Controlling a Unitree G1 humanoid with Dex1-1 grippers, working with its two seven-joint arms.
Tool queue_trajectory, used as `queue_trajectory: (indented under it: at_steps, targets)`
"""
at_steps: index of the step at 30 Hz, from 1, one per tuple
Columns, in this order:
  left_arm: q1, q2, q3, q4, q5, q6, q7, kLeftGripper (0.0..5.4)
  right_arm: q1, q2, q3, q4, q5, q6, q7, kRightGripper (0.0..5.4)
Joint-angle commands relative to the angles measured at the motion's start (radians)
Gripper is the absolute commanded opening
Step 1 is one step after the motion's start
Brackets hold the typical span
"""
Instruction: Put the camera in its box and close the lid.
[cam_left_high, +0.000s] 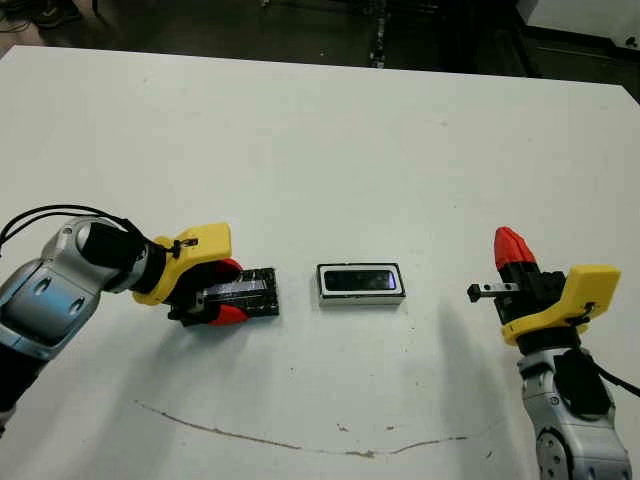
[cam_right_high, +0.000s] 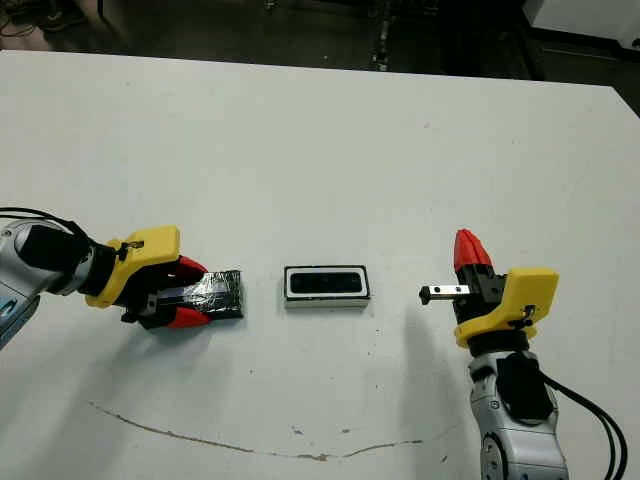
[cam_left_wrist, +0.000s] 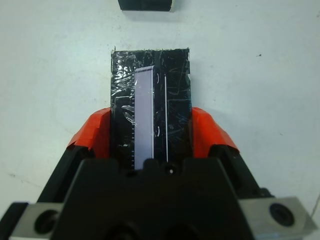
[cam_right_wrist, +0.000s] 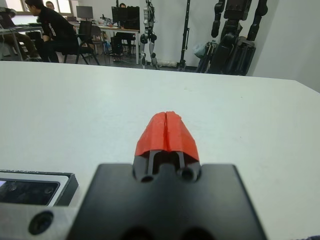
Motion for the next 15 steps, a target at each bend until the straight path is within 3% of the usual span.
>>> queue_trajectory:
  at_steps: [1,4,10,15]
  targets:
    - [0.028,-0.013,0.022,-0.004,-0.005,0.015,0.037,3.17,0.007,-0.014,-0.008,-0.006,0.006,0.014,0.0,0.0]
    - [0.019,-0.03,0.061,-0.019,-0.028,0.038,0.074,3.17,0.008,-0.013,-0.008,-0.008,0.01,0.021,-0.001,0.0]
    - [-0.041,-0.116,0.197,-0.011,-0.157,0.092,0.138,3.17,0.004,-0.018,-0.002,0.0,0.005,0.014,0.006,0.0]
    - [-0.142,-0.135,0.18,0.054,-0.199,0.153,0.127,3.17,0.001,-0.012,0.002,-0.01,0.01,0.031,0.002,0.0]
